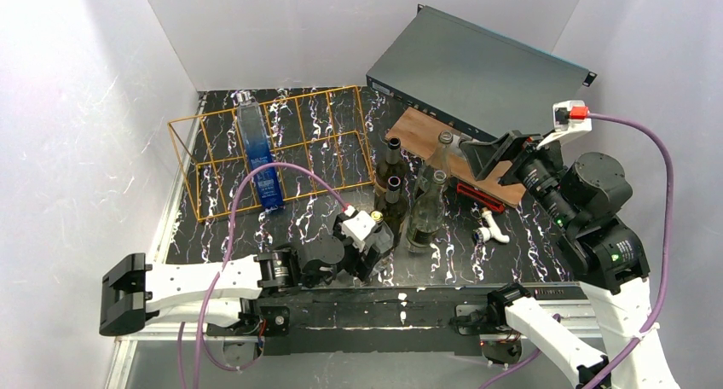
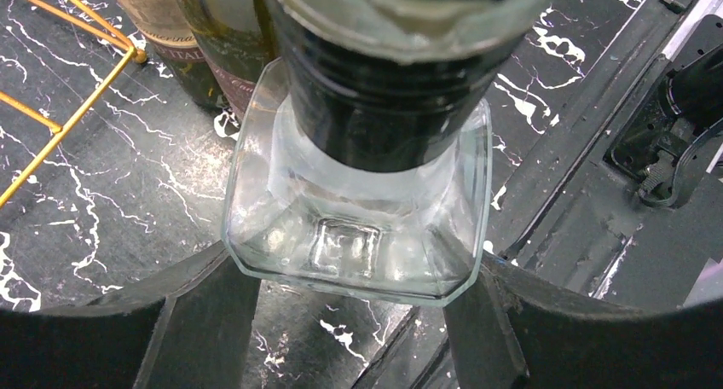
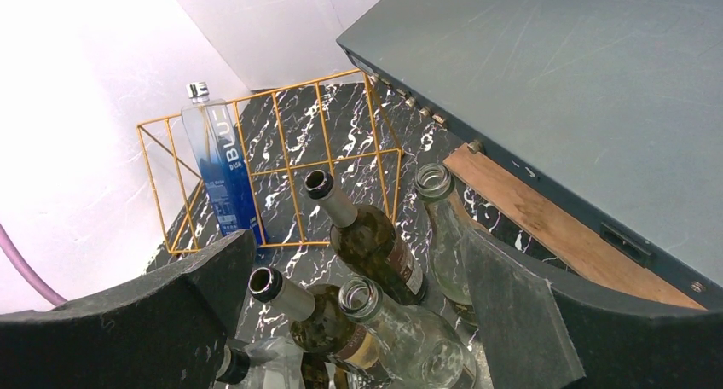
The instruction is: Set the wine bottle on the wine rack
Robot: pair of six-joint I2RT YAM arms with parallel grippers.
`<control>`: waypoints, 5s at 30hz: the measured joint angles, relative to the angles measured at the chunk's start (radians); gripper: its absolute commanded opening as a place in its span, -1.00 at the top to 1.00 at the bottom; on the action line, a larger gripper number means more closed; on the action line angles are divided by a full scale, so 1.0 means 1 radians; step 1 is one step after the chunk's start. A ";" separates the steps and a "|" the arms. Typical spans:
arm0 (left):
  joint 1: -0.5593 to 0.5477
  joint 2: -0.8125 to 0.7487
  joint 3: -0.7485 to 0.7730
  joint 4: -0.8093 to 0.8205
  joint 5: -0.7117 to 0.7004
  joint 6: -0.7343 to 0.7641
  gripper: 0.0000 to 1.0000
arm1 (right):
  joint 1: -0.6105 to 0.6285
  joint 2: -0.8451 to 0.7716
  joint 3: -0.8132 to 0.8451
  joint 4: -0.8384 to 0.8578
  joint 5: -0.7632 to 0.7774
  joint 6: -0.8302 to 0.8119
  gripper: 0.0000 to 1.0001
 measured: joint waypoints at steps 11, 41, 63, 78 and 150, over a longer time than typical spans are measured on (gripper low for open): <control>-0.001 -0.086 0.066 -0.272 -0.059 -0.034 0.99 | 0.000 0.004 -0.005 0.004 0.003 0.000 -1.00; 0.281 0.005 0.450 -0.814 -0.213 -0.279 1.00 | 0.000 0.028 -0.037 0.008 -0.004 0.003 -1.00; 0.758 0.309 0.763 -0.929 0.022 -0.252 1.00 | 0.000 0.036 0.004 0.003 0.003 -0.007 -1.00; 0.878 0.643 1.040 -0.939 0.035 -0.233 1.00 | 0.000 0.040 0.000 0.003 0.004 -0.005 -1.00; 1.000 0.800 1.056 -0.898 0.061 -0.278 -0.21 | 0.000 0.065 0.008 0.004 -0.008 0.023 -1.00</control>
